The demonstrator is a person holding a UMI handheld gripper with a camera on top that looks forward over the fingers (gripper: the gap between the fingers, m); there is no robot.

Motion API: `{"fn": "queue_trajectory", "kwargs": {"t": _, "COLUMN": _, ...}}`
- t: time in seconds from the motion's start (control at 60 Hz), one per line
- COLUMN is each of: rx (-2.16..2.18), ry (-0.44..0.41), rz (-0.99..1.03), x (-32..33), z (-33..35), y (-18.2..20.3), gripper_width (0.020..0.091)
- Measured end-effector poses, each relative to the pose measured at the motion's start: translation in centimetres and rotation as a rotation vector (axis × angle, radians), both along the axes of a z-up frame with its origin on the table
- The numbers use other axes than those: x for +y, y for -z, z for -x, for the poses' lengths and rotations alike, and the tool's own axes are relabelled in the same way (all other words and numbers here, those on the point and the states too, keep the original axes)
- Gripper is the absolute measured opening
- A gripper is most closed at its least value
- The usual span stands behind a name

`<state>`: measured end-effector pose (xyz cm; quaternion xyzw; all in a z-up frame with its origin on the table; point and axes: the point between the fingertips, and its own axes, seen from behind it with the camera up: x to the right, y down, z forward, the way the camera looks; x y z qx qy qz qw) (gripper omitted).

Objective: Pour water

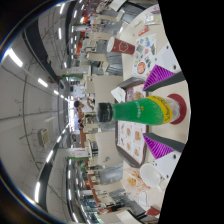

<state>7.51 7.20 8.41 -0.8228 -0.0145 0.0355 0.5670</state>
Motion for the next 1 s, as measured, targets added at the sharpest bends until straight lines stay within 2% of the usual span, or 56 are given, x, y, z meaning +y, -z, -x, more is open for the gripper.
{"fn": "queue_trajectory", "kwargs": {"t": 0.2, "rx": 0.021, "ry": 0.091, "rz": 0.061, "x": -5.5, "z": 0.2, "y": -2.9, "gripper_width": 0.0852}}
{"fn": "queue_trajectory", "kwargs": {"t": 0.4, "rx": -0.001, "ry": 0.116, "rz": 0.175, "x": -14.1, "z": 8.5, "y": -6.3, "gripper_width": 0.085}}
{"fn": "queue_trajectory", "kwargs": {"t": 0.533, "rx": -0.012, "ry": 0.111, "rz": 0.23, "x": -17.8, "z": 15.5, "y": -7.9, "gripper_width": 0.0852}}
{"fn": "queue_trajectory", "kwargs": {"t": 0.8, "rx": -0.062, "ry": 0.083, "rz": 0.206, "x": -21.3, "z": 26.1, "y": -12.9, "gripper_width": 0.0842}}
{"fn": "queue_trajectory", "kwargs": {"t": 1.0, "rx": -0.02, "ry": 0.06, "rz": 0.247, "x": -22.7, "z": 30.2, "y": -12.7, "gripper_width": 0.0839}}
